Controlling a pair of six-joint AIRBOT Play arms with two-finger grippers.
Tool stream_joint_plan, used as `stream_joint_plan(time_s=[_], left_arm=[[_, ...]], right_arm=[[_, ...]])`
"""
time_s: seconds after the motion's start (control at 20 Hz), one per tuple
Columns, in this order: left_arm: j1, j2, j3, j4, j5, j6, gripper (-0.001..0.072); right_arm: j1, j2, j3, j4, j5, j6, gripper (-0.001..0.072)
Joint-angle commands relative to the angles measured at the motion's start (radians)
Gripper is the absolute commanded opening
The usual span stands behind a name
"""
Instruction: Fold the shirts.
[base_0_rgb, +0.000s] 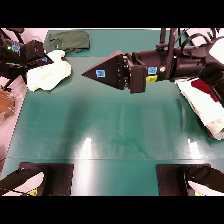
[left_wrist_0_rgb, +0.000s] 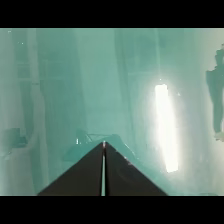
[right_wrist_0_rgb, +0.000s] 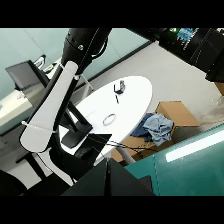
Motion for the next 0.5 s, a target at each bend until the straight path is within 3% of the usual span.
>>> stream_joint_plan(time_s=[0.0, 0.45], left_arm=[[0.0, 0.0, -0.003, 0.0, -0.001, 0.0, 0.0023], [0.0, 0.0, -0.003, 0.0, 0.0, 0.0, 0.0023]], right_arm=[[0.0, 0.0, -0.001, 0.002, 0.001, 0.0, 0.0018], [0.0, -0.003, -0.002, -0.001, 0.0, 0.0, 0.0018]])
